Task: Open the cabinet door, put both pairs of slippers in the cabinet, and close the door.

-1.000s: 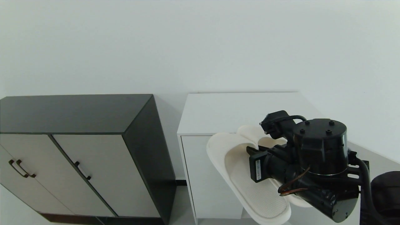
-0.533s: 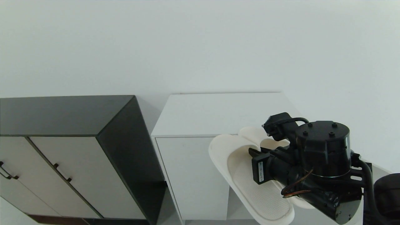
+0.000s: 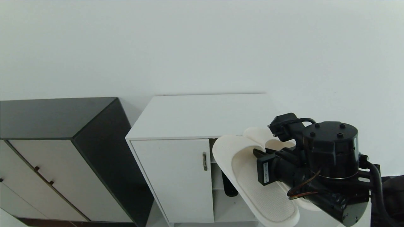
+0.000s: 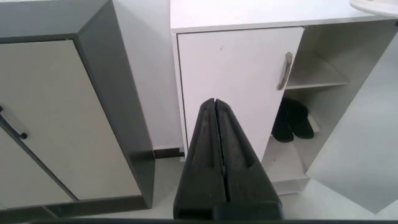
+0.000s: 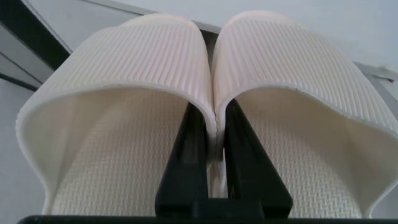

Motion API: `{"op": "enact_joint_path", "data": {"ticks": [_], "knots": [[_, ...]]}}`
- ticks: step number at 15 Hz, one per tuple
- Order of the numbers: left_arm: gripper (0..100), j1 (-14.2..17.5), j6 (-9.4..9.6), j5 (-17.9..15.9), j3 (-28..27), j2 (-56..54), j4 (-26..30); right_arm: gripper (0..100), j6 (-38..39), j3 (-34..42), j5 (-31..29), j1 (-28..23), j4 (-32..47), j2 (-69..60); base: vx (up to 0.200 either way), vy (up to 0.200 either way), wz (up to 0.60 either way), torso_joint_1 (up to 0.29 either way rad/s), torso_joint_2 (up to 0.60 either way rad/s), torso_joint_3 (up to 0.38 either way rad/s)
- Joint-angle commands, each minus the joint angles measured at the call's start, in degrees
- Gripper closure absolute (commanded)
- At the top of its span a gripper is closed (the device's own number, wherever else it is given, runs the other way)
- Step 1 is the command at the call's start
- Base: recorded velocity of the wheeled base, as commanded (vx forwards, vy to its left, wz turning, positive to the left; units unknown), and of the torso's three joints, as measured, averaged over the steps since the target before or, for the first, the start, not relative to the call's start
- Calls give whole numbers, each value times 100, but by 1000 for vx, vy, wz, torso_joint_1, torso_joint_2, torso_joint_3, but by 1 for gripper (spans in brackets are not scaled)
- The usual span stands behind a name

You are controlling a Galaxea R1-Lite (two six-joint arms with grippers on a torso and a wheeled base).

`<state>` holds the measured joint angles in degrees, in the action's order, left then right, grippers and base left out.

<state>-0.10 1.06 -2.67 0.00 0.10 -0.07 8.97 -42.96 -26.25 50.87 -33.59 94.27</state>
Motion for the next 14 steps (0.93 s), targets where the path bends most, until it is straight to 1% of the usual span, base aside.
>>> {"op": "enact_joint_path", "data": {"ticks": [1,4,9,11,14], "knots": [[100,-8,-1,3,0,-1,-1,100,-10,86,23,2,-43,4,0,0,0,0,0,0],[100,1,-1,3,0,-1,-1,100,-177,200,14,-77,-104,21,0,0,0,0,0,0],[100,1,-1,3,0,-1,-1,100,-203,297,41,-77,-157,39,0,0,0,0,0,0],[100,1,-1,3,0,-1,-1,100,-203,315,41,-77,-219,56,0,0,0,-144,322,171],[100,-8,-9,3,0,-1,-1,100,-203,315,49,-77,-236,109,0,0,0,-224,513,287]]}}
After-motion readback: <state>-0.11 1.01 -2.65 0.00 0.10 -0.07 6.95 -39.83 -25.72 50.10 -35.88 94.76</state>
